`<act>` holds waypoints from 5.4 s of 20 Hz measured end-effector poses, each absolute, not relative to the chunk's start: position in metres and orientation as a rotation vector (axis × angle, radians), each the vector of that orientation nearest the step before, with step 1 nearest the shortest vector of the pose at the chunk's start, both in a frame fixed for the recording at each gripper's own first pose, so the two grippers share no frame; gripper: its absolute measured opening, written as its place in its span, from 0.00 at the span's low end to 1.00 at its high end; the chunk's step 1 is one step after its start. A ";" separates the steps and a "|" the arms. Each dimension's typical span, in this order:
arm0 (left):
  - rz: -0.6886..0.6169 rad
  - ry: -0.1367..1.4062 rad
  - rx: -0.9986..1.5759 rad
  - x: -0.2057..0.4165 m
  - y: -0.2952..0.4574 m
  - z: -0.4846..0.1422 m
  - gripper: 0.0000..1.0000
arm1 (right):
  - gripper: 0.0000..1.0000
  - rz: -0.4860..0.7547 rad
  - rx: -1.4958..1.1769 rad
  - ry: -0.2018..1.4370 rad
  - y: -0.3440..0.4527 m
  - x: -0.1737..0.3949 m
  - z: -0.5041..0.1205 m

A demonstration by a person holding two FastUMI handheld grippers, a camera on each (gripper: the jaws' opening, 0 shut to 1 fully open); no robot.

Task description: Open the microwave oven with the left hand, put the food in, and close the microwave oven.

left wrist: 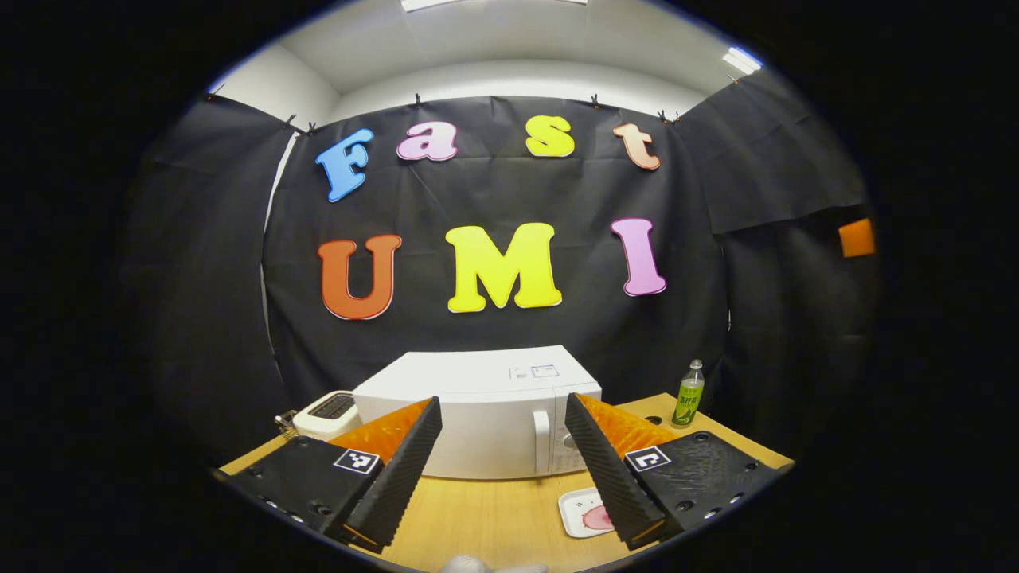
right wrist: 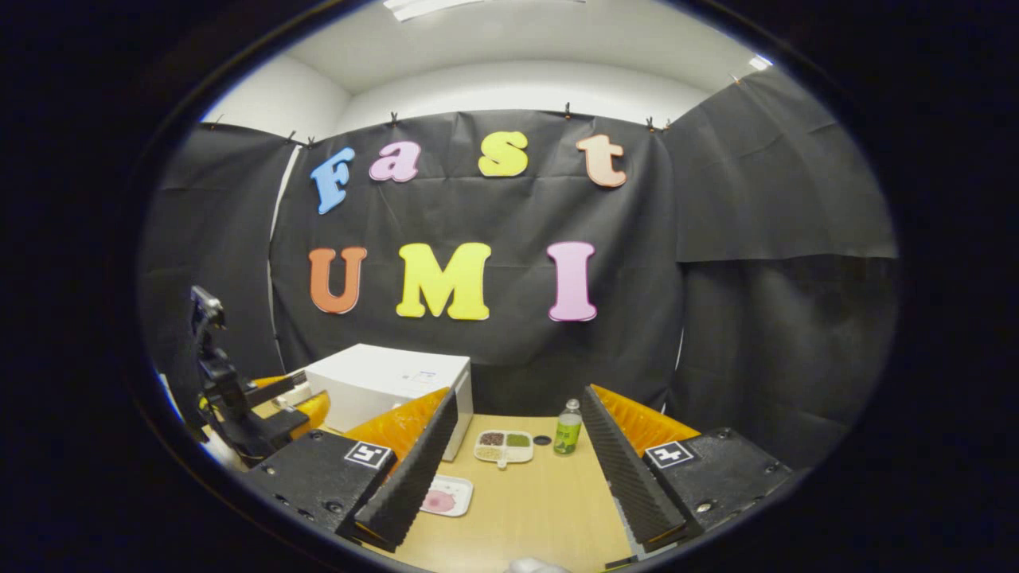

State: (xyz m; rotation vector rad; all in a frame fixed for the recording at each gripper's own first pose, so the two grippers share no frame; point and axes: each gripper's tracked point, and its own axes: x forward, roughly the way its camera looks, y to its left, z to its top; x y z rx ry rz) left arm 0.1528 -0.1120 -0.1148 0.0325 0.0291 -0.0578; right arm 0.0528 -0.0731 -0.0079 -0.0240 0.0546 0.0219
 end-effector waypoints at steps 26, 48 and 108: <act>-0.085 0.233 -0.092 0.313 -0.157 -0.251 0.07 | 0.97 0.036 -0.110 0.212 -0.134 0.055 -0.059; -0.011 0.295 -0.016 0.095 0.008 -0.255 0.74 | 1.00 0.195 -0.065 0.163 -0.001 0.002 -0.048; 0.142 0.252 0.005 0.006 -0.029 -0.101 0.96 | 0.04 0.336 0.575 1.240 0.065 0.234 -0.434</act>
